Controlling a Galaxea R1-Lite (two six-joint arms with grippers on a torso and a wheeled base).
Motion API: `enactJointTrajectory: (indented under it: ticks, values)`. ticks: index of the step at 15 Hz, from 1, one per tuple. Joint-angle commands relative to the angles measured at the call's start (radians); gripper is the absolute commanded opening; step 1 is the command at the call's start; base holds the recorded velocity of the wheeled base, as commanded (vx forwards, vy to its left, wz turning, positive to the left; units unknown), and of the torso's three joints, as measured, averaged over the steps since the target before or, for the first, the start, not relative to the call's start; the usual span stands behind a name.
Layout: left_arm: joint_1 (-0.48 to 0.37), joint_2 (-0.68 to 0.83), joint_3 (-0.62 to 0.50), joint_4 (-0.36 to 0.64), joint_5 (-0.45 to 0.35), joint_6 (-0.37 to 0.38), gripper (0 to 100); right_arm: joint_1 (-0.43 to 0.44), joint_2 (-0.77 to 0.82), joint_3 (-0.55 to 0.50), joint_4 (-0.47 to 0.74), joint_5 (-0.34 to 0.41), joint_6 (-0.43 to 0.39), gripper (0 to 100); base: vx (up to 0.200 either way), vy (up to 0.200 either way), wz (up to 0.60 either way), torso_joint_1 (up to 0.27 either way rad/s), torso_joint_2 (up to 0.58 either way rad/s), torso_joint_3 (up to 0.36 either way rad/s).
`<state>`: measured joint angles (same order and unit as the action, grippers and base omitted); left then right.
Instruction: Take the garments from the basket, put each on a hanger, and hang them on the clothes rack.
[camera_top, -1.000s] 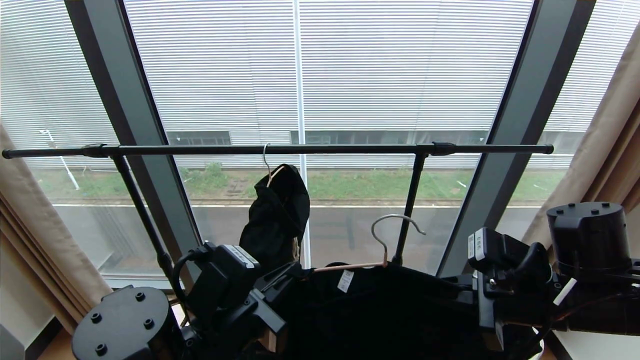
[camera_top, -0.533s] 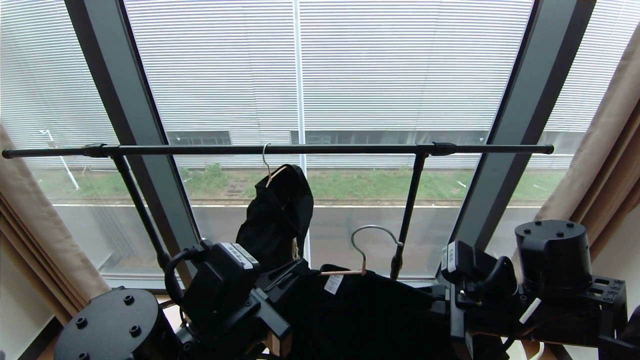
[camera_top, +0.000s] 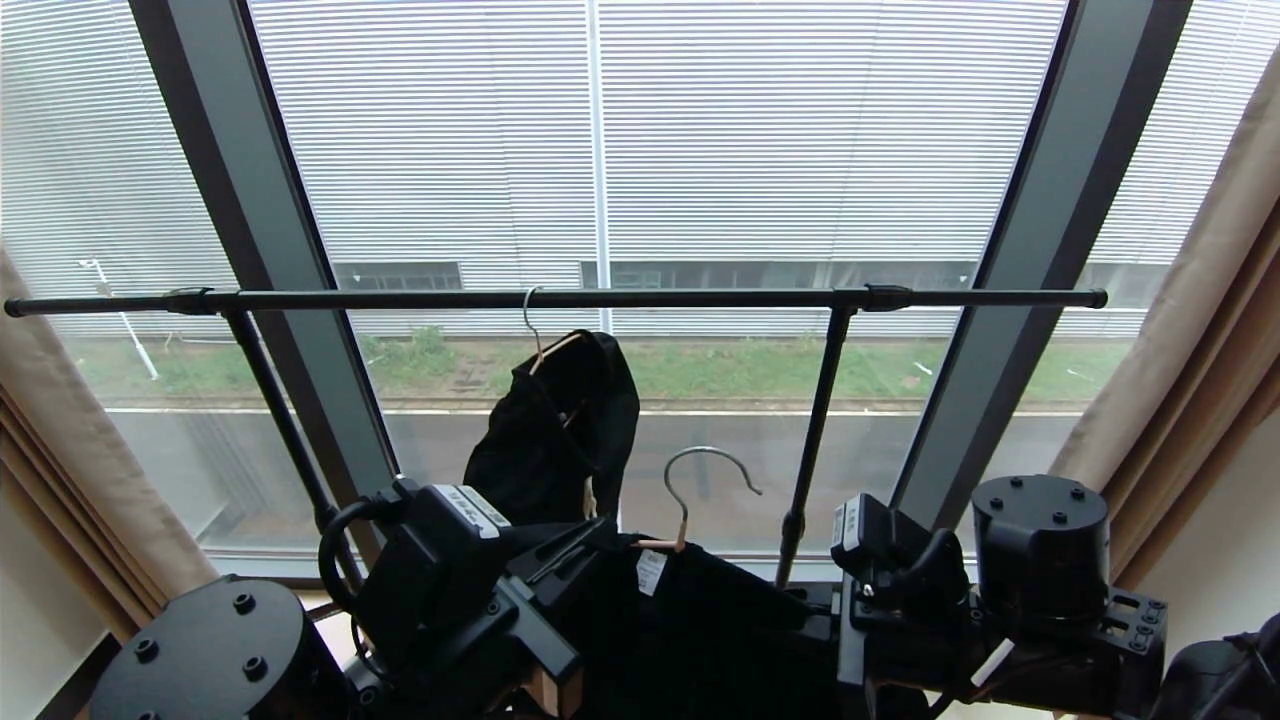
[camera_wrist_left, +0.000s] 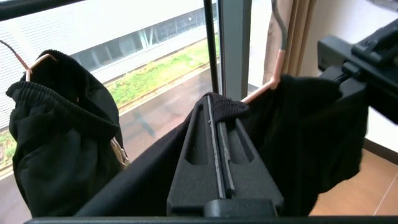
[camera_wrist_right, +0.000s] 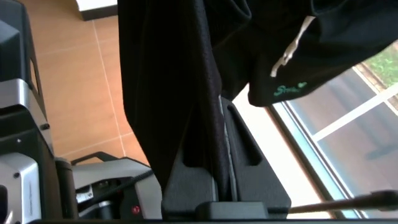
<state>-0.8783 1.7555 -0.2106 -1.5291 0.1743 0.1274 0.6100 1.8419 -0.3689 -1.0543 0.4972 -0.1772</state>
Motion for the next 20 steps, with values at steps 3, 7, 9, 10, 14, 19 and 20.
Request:
enactJointTrajectory:
  ticks: [3, 7, 9, 10, 14, 19, 20]
  values:
    - [-0.001, 0.004, 0.004, 0.0, 0.001, 0.0, 0, 0.014, 0.076, 0.036, -0.085, 0.001, 0.039, 0, 0.0, 0.0, 0.0, 0.0, 0.0, 0.0]
    - [-0.001, 0.004, 0.007, 0.0, 0.001, 0.001, 100, 0.013, 0.072, 0.035, -0.09, 0.0, 0.039, 0, 0.0, 0.0, 0.0, 0.0, 0.0, 0.0]
    - [-0.001, 0.002, 0.01, 0.0, 0.001, 0.001, 100, 0.013, 0.068, 0.036, -0.09, 0.0, 0.038, 0, 0.0, 0.0, 0.0, 0.0, 0.0, 0.0]
    - [-0.001, 0.002, 0.011, 0.0, 0.001, 0.001, 100, 0.013, 0.065, 0.038, -0.09, 0.0, 0.038, 0, 0.0, 0.0, 0.0, 0.0, 0.0, 0.0]
    - [0.002, -0.002, 0.013, 0.0, 0.001, 0.001, 100, 0.013, 0.06, 0.036, -0.09, -0.019, 0.038, 0, 0.0, 0.0, 0.0, 0.0, 0.0, 0.0]
    - [0.045, -0.136, -0.049, 0.268, 0.002, 0.001, 100, 0.011, 0.059, 0.038, -0.09, -0.034, 0.036, 0, 0.0, 0.0, 0.0, 0.0, 0.0, 0.0]
    - [0.05, -0.183, -0.078, 0.356, 0.002, -0.005, 100, 0.011, 0.059, 0.038, -0.09, -0.037, 0.036, 0, 0.0, 0.0, 0.0, 0.0, 0.0, 0.0]
